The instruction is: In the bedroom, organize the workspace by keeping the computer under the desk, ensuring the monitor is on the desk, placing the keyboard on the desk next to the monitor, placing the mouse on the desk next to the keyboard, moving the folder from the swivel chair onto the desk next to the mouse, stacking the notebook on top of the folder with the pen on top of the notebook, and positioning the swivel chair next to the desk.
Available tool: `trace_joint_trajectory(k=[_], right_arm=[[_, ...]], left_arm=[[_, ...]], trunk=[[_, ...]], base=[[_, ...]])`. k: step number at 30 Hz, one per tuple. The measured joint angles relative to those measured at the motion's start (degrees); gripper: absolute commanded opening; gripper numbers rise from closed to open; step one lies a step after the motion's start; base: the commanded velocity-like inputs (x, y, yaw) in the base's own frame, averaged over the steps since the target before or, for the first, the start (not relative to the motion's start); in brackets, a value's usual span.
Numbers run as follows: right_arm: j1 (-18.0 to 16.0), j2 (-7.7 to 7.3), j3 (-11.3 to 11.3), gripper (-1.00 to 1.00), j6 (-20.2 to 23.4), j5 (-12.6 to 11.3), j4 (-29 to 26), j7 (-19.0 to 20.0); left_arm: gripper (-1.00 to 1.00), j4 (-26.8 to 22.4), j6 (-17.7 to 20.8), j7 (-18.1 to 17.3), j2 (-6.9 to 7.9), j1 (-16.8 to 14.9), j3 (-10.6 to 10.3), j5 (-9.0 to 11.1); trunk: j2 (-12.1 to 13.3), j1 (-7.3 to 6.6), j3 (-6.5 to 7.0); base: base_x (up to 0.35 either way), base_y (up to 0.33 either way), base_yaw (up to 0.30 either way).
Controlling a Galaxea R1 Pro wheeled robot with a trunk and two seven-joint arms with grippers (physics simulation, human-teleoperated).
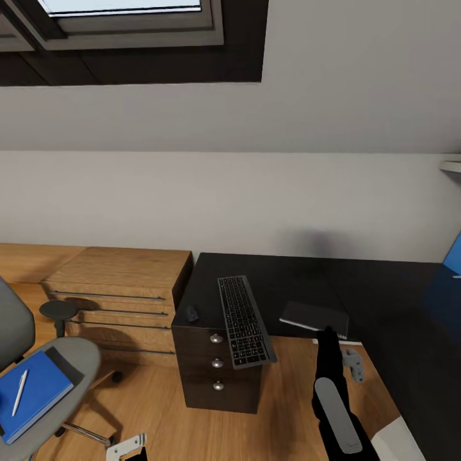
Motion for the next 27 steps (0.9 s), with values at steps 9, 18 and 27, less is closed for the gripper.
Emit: trace_joint_trajectory(k=[9,18,27], right_arm=[[0.0,-0.17,0.01,-1.0,0.06,-0.1,0.0,-0.01],[0.0,-0.24,0.02,-1.0,-0.01,-0.05,0.01,0.06],[0.0,-0.33,0.02,-1.0,0.08,-0.01,0.17,-0.01]], left_arm=[[1.0,0.0,-0.4,0.02,-0.01,0.0,0.0,0.01],[1.0,0.09,-0.32,0.02,-0.03,0.0,0.0,-0.06],[1.0,-1.33,-0.24,0.02,-0.04,0.0,0.0,0.12]], trunk=[[-0.01,-0.03,0.0],[-0.01,-0.02,0.0],[0.0,0.0,0.0]], base=[[0.178,0.0,0.0],[0.261,0.0,0.0],[0.037,0.0,0.0]])
